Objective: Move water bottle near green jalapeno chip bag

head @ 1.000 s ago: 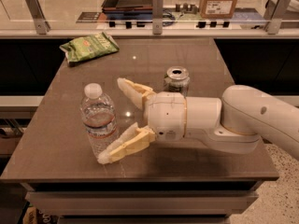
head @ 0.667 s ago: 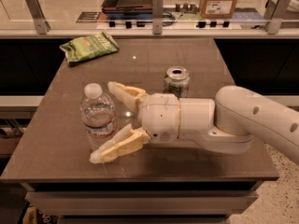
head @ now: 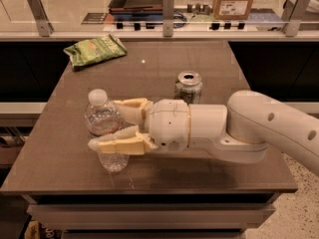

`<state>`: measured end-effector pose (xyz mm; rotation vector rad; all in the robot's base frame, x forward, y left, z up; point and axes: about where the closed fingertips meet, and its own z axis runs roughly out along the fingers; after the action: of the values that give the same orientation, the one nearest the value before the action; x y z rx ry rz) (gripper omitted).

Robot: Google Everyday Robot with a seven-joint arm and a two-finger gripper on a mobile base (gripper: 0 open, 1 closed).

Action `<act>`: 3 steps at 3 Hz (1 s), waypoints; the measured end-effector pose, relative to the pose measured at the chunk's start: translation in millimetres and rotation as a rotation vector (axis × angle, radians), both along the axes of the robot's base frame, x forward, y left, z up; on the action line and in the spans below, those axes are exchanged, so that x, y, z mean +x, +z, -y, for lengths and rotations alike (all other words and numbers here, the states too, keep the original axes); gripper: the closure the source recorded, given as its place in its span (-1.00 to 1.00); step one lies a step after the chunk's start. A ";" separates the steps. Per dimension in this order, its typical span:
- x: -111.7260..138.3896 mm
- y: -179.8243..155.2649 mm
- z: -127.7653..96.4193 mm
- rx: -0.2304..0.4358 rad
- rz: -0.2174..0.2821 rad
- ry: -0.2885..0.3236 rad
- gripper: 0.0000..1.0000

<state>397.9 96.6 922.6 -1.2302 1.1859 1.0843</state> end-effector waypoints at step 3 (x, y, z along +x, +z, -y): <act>-3.9 3.0 -5.7 -0.004 0.008 0.011 1.00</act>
Offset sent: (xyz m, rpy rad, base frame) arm -0.0013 0.0019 0.0010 -0.0014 -0.0026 0.0036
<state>394.0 102.3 925.6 -1.2446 1.1773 1.0846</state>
